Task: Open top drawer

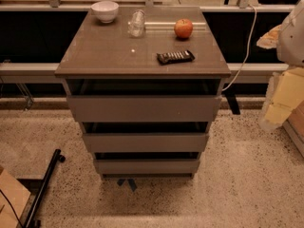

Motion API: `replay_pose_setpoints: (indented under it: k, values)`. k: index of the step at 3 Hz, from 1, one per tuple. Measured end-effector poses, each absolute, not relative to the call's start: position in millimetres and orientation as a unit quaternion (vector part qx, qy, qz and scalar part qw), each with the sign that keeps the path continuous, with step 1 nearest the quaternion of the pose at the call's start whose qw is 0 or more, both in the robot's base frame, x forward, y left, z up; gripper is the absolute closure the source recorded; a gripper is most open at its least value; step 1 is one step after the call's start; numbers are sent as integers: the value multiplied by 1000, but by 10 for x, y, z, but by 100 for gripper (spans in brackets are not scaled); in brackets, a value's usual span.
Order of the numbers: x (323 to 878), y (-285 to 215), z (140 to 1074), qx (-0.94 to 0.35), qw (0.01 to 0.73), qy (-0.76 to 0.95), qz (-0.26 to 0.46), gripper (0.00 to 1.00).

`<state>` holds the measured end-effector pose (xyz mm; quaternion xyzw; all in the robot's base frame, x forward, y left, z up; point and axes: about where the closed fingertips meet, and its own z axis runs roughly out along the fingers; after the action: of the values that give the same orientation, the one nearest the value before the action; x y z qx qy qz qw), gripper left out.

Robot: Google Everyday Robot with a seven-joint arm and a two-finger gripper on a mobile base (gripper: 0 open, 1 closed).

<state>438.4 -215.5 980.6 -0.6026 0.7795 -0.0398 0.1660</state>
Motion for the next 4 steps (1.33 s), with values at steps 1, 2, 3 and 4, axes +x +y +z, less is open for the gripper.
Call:
replay_pose_setpoints:
  k: [1,2,3,4]
  values:
    - [4477,-2134,9639,-596,181,781,-46,0]
    - [4477,-2134,9639,-596,181,781,-46,0]
    - [4509,-2072,9517,-586,182,788,-55,0]
    - [4707,-1884,9202,-583,200,786,-47,0]
